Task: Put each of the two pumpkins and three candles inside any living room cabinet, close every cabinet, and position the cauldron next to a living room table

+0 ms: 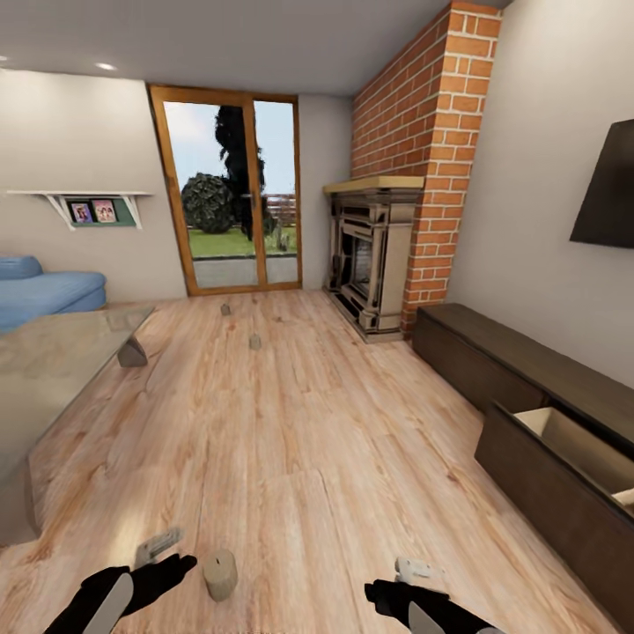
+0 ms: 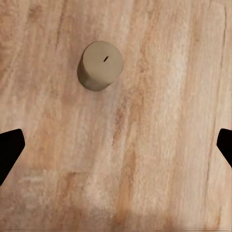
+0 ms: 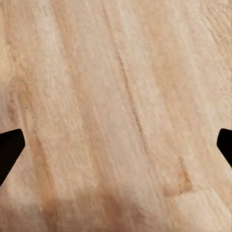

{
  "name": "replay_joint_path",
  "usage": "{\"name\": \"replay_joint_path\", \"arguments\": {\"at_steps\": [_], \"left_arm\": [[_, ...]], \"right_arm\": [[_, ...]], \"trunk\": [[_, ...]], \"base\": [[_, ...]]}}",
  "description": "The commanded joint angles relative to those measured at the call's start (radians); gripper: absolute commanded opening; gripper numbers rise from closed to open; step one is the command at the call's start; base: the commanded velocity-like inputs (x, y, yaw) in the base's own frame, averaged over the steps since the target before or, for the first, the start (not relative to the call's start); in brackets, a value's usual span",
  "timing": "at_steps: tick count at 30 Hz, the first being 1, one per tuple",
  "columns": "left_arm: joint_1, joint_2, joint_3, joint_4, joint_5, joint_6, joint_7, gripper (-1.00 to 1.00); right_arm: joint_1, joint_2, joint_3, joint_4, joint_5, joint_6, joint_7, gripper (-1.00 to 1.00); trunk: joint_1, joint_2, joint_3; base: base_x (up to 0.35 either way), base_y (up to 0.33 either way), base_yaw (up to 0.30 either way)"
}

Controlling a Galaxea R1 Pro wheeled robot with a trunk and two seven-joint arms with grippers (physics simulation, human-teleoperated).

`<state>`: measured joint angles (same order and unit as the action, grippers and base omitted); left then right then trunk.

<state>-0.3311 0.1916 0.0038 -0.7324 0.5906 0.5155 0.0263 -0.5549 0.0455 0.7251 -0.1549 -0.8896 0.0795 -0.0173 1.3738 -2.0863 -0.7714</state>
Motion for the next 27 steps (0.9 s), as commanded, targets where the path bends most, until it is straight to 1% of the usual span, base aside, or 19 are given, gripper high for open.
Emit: {"name": "replay_joint_path", "arguments": {"at_steps": [1, 4, 9, 12, 17, 27], "left_arm": [[0.000, -0.002, -0.005, -0.001, 0.006, 0.005, 0.003, 1.00], [0.000, -0.010, -0.039, -0.001, 0.004, -0.005, 0.003, 1.00], [0.000, -0.013, -0.078, 0.000, 0.003, -0.056, 0.003, 1.00], [0.000, -0.013, -0.091, 0.001, 0.003, -0.065, 0.003, 1.00], [0.000, -0.014, -0.096, 0.003, 0.003, -0.070, 0.004, 1.00], [0.000, -0.013, -0.097, 0.004, 0.005, -0.071, 0.004, 1.00]], "right_arm": [[-0.001, 0.005, 0.006, -0.007, -0.005, 0.003, -0.011, 1.00], [-0.002, 0.019, 0.011, -0.026, -0.005, -0.002, -0.052, 1.00], [-0.003, 0.021, 0.013, -0.033, -0.005, -0.005, -0.068, 1.00], [-0.003, 0.022, 0.013, -0.033, -0.005, -0.006, -0.071, 1.00], [-0.003, 0.022, 0.013, -0.034, -0.005, -0.008, -0.071, 1.00], [-0.003, 0.022, 0.013, -0.034, -0.004, -0.010, -0.066, 1.00]], "trunk": [[0.000, 0.000, -0.001], [0.000, 0.000, -0.002], [0.000, 0.000, -0.002], [0.000, 0.000, -0.002], [0.000, 0.000, -0.002], [0.000, 0.000, -0.002]], "base": [[0.038, 0.000, 0.225], [0.148, 0.000, 0.099], [0.194, 0.000, 0.023], [0.081, 0.005, 0.004], [0.207, 0.040, 0.001], [0.097, 0.023, 0.000]]}}
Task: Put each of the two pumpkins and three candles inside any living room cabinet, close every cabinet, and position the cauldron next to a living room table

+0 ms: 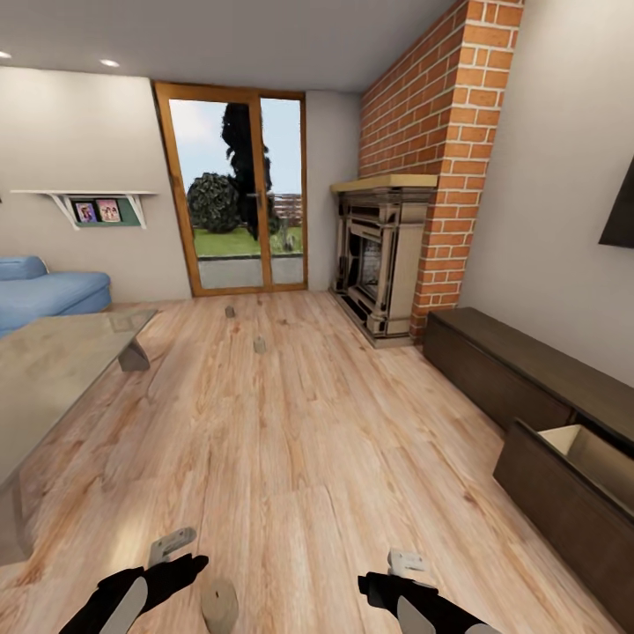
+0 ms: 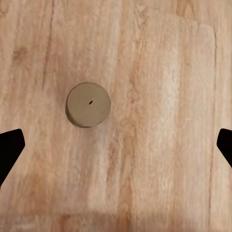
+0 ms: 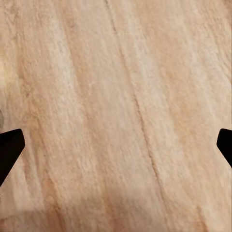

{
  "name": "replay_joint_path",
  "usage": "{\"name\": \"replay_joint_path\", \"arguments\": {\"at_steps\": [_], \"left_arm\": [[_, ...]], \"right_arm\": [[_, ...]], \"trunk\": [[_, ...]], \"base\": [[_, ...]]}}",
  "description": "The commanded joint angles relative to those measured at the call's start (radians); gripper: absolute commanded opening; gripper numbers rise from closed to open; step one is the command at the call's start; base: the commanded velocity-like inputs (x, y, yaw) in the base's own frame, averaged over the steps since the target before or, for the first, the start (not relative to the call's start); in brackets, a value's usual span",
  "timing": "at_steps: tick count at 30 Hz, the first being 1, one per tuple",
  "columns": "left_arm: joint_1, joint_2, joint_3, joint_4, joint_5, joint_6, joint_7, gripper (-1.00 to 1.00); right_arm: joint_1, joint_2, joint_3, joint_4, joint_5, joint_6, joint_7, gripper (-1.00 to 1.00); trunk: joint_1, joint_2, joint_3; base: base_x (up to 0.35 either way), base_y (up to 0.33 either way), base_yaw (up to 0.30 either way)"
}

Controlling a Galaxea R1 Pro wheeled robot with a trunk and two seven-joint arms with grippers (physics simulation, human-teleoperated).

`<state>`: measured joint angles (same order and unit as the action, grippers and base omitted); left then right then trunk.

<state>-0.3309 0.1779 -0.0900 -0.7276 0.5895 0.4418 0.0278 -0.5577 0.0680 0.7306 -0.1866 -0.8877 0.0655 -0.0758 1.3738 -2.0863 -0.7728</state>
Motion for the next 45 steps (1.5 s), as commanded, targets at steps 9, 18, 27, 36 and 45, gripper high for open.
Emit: {"name": "replay_joint_path", "arguments": {"at_steps": [9, 18, 27, 36, 45], "left_arm": [[0.000, 0.001, -0.004, -0.001, 0.006, -0.006, 0.003, 1.00], [0.000, 0.000, -0.004, -0.001, 0.009, -0.009, 0.004, 1.00], [0.000, 0.001, -0.001, 0.017, 0.008, -0.049, 0.006, 1.00], [0.000, 0.002, 0.001, 0.019, 0.010, -0.083, 0.007, 1.00], [0.000, 0.002, 0.004, 0.019, 0.010, -0.084, 0.008, 1.00]], "right_arm": [[-0.001, 0.000, 0.071, -0.002, 0.027, -0.062, -0.004, 1.00], [-0.001, 0.000, 0.075, -0.002, 0.029, -0.071, -0.004, 1.00], [-0.001, -0.001, 0.075, -0.002, 0.029, -0.072, -0.003, 1.00], [-0.001, -0.004, 0.072, -0.009, 0.027, -0.070, -0.001, 1.00], [-0.001, 0.001, 0.065, -0.254, 0.025, 0.107, 0.000, 1.00]], "trunk": [[0.000, 0.000, -0.001], [0.000, 0.000, -0.001], [0.000, 0.000, -0.001], [0.008, -0.014, -0.007], [0.011, -0.021, -0.010]], "base": [[0.143, 0.064, 0.000], [0.198, 0.005, 0.000], [0.097, 0.033, 0.000], [0.005, 0.002, 0.000], [0.000, 0.000, 0.000]]}}
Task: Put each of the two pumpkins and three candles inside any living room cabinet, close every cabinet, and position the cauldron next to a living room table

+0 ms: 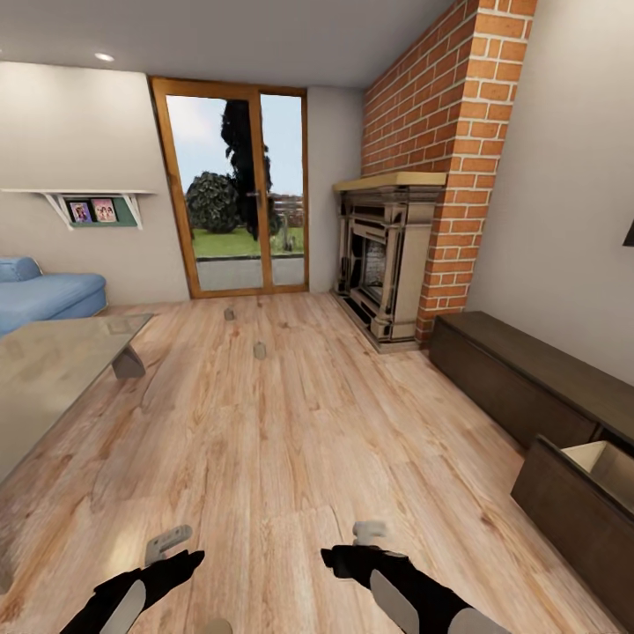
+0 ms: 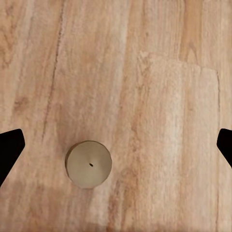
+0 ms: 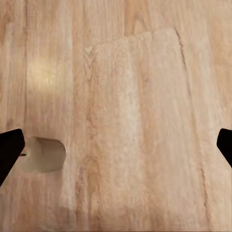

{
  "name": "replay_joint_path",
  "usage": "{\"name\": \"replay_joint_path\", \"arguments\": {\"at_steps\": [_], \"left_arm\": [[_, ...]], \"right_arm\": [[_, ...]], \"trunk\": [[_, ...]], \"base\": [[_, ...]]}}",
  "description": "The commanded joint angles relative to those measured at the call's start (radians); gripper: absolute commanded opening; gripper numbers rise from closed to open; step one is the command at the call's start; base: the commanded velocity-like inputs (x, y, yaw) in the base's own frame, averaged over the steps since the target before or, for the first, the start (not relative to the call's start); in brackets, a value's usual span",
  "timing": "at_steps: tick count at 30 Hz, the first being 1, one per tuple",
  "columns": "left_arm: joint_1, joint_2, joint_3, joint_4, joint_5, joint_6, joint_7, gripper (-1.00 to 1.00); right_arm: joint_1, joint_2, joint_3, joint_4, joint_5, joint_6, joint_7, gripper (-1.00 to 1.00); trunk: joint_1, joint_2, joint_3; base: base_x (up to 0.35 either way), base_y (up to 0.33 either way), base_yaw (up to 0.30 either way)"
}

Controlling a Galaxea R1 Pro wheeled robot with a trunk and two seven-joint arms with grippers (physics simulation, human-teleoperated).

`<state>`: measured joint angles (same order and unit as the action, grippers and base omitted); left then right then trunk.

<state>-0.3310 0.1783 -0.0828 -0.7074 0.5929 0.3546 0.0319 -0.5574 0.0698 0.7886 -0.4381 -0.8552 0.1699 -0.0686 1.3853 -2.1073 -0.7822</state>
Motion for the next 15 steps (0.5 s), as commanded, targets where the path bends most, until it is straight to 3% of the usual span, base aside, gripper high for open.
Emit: {"name": "replay_joint_path", "arguments": {"at_steps": [1, 6, 8, 11, 15], "left_arm": [[0.000, 0.001, -0.004, -0.001, 0.007, 0.003, 0.003, 1.00], [-0.023, -0.022, -0.026, -0.024, -0.013, 0.016, 0.026, 1.00], [-0.034, -0.033, -0.038, -0.035, -0.005, 0.007, 0.037, 1.00], [-0.051, -0.016, -0.028, -0.052, 0.006, -0.004, 0.020, 1.00], [-0.051, -0.014, -0.025, -0.075, 0.007, -0.007, -0.003, 1.00]], "right_arm": [[-0.002, -0.002, 0.005, -0.039, -0.008, 0.020, -0.008, 1.00], [0.008, -0.025, -0.019, -0.076, -0.030, 0.049, 0.014, 1.00], [-0.003, -0.036, -0.030, -0.088, -0.037, 0.060, 0.014, 1.00], [-0.019, -0.019, -0.013, -0.082, -0.020, 0.043, -0.003, 1.00], [-0.024, 0.004, -0.001, -0.059, -0.001, 0.020, -0.025, 1.00]], "trunk": [[0.000, 0.000, -0.001], [0.000, 0.000, -0.001], [0.000, 0.000, -0.001], [0.000, 0.000, -0.001], [0.008, -0.014, -0.007]], "base": [[0.000, 0.000, 0.000], [0.000, 0.000, 0.000], [0.000, 0.000, 0.000], [0.000, 0.000, 0.000], [0.000, 0.000, 0.000]]}}
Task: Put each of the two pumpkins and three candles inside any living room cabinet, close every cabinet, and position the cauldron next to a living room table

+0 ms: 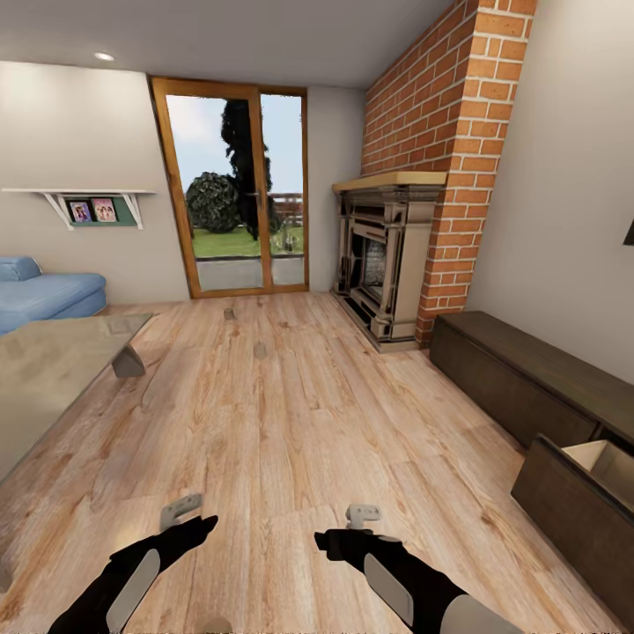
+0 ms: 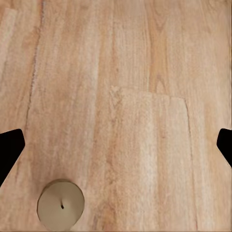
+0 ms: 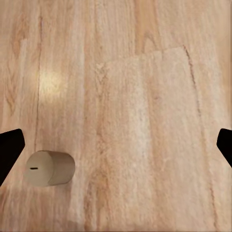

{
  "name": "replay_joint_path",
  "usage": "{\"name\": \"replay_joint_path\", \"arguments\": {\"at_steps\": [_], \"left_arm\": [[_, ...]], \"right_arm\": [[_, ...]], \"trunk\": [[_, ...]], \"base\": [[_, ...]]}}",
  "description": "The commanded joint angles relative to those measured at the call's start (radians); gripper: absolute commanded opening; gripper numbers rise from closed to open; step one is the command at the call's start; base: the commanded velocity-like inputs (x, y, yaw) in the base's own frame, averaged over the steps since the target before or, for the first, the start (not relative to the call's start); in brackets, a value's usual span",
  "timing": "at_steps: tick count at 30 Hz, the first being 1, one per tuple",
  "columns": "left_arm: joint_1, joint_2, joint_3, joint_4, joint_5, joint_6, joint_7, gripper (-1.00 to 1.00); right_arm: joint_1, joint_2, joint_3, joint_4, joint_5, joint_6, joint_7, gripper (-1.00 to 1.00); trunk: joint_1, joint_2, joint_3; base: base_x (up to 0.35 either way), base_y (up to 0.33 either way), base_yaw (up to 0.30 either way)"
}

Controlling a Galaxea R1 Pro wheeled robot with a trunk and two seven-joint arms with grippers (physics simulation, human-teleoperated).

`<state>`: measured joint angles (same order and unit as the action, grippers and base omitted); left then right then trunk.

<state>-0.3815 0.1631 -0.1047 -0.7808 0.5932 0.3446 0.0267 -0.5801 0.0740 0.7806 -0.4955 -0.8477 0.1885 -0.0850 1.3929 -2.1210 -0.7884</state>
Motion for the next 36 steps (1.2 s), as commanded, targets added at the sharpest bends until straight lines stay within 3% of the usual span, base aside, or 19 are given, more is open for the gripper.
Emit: {"name": "replay_joint_path", "arguments": {"at_steps": [1, 8, 13, 24, 25, 29, 36], "left_arm": [[0.000, 0.002, -0.003, -0.007, 0.006, 0.003, -0.003, 1.00], [0.000, 0.002, -0.002, -0.046, 0.004, 0.003, -0.013, 1.00], [0.000, 0.003, -0.002, -0.055, 0.004, 0.002, -0.011, 1.00], [-0.001, 0.002, -0.002, -0.036, 0.013, 0.001, 0.036, 1.00], [0.000, 0.001, -0.004, -0.018, 0.012, -0.002, 0.210, 1.00], [-0.002, -0.001, -0.011, 0.089, 0.006, -0.042, 0.242, 1.00], [-0.002, -0.004, -0.017, 0.115, 0.010, -0.095, 0.246, 1.00]], "right_arm": [[-0.002, 0.005, 0.008, 0.004, -0.008, -0.004, -0.015, 1.00], [-0.003, 0.016, 0.009, 0.043, -0.007, -0.043, -0.019, 1.00], [-0.003, 0.011, 0.009, 0.037, -0.008, -0.071, 0.007, 1.00], [-0.003, 0.004, -0.038, -0.025, -0.014, -0.009, 0.069, 1.00], [-0.003, 0.003, -0.128, -0.123, -0.014, 0.161, 0.490, 1.00], [-0.004, -0.008, -0.143, -0.125, -0.014, 0.205, 0.618, 1.00], [-0.004, -0.015, -0.148, -0.126, -0.014, 0.287, 0.770, 1.00]], "trunk": [[0.004, -0.008, -0.004], [0.008, -0.015, -0.007], [0.027, -0.050, -0.023], [0.069, -0.127, -0.058], [0.073, -0.134, -0.061], [0.088, -0.162, -0.073], [0.115, -0.211, -0.095]], "base": [[0.000, 0.000, 0.000], [0.000, 0.000, 0.000], [0.000, 0.000, 0.000], [0.000, 0.000, 0.000], [0.000, 0.000, 0.000], [0.000, 0.000, 0.000], [0.000, 0.000, 0.000]]}}
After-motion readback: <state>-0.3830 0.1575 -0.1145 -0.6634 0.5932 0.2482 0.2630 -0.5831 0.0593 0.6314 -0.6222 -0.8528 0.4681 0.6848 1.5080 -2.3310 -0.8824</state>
